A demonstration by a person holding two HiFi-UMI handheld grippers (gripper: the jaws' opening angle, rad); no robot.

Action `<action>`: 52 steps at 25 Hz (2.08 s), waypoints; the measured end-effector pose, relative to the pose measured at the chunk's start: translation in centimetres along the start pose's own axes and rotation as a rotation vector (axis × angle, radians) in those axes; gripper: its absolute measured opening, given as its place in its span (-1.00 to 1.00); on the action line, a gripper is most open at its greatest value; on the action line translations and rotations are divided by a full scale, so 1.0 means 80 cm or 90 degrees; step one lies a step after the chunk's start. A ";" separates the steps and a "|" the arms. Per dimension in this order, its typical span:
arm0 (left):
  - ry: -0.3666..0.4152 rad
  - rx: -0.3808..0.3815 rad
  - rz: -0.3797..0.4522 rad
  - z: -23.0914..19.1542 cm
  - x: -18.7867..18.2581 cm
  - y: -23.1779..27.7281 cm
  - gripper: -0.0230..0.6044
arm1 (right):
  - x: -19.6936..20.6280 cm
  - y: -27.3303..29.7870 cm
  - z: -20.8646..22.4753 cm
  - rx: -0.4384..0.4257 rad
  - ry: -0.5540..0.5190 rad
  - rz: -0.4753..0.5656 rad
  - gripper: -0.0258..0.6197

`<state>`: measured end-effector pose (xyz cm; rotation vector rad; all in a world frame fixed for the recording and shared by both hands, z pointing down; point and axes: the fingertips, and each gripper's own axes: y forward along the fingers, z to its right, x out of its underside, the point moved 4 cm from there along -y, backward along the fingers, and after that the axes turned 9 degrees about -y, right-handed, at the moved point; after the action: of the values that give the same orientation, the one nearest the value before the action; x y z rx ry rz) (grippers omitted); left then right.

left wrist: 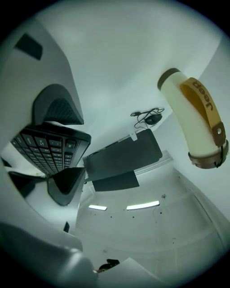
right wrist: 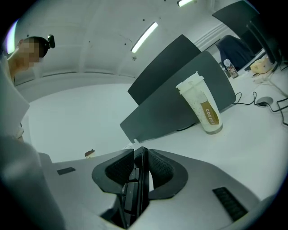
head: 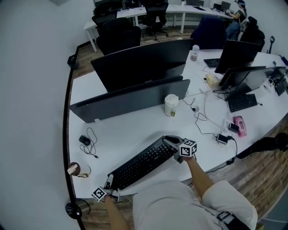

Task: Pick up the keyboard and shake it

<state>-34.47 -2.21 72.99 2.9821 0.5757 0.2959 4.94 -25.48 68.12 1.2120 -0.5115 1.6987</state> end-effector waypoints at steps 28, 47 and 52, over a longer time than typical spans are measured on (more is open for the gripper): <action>0.451 0.072 -0.548 0.090 -0.005 0.041 -0.60 | 0.005 -0.031 0.020 -0.262 -0.031 -0.270 -0.22; 0.784 0.009 -0.771 0.156 -0.010 0.070 -0.60 | -0.019 -0.019 -0.048 -0.448 -0.481 -0.601 -0.54; 0.987 -0.025 -0.702 0.187 -0.023 0.102 -0.59 | -0.136 -0.008 -0.066 -0.333 -0.717 -0.566 -0.54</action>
<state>-30.15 -11.25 59.09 1.3272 1.9250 2.2068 3.48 -26.07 56.13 1.5639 -0.8211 0.0182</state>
